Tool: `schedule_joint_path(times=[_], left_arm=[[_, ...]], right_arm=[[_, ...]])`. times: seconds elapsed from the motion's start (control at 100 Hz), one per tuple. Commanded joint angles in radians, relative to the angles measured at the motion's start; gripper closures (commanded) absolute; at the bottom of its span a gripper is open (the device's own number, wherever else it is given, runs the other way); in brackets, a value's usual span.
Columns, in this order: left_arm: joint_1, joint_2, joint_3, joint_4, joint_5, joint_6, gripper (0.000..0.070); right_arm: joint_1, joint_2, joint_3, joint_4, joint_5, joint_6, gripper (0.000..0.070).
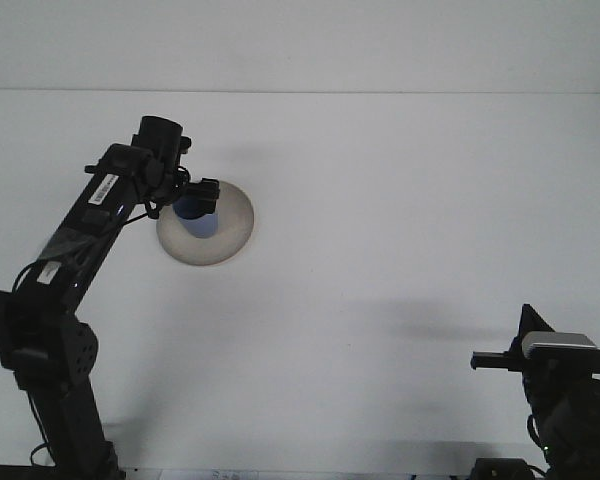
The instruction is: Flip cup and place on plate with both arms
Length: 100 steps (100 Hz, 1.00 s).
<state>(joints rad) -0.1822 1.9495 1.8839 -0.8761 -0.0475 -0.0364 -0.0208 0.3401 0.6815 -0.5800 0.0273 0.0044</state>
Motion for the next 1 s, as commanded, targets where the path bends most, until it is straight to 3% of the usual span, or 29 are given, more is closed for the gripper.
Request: schedule_joint_path(times=[0.0,0.32,0.71,0.839,0.879,0.909,0.989], left_arm=[[0.000,-0.061,0.023,0.005,0.014,-0.014,0.0065],[-0.017,-0.360,-0.092,0.056,0.018,-0.052,0.0076],[-0.043,-0.940,-0.826,0.431,0.012,-0.165,0.0077],[-0.042,-1.108,-1.020,0.470,-0.047,-0.167,0.0085],[-0.042,-1.151,-1.065,0.470,-0.072,-0.167,0.0106],[-0.042,-1.180,-1.093,0.466,-0.084,-0.167,0.0172],[-0.041,-1.249,-1.151,0.466,-0.091,-0.166,0.0423]], right_arm=[[0.000,0.002,0.004,0.008,0.000,0.007,0.0700],[0.000,0.002,0.004,0.010,0.005,0.006,0.0700],[0.000,0.002,0.004,0.011,0.006,0.006,0.0700],[0.000,0.002,0.004,0.011,0.006,0.006,0.0700],[0.000,0.002,0.004,0.011,0.006,0.006,0.0700],[0.000,0.002,0.004,0.011,0.006,0.006,0.0700],[0.000,0.002,0.004,0.011,0.006,0.006,0.0700]])
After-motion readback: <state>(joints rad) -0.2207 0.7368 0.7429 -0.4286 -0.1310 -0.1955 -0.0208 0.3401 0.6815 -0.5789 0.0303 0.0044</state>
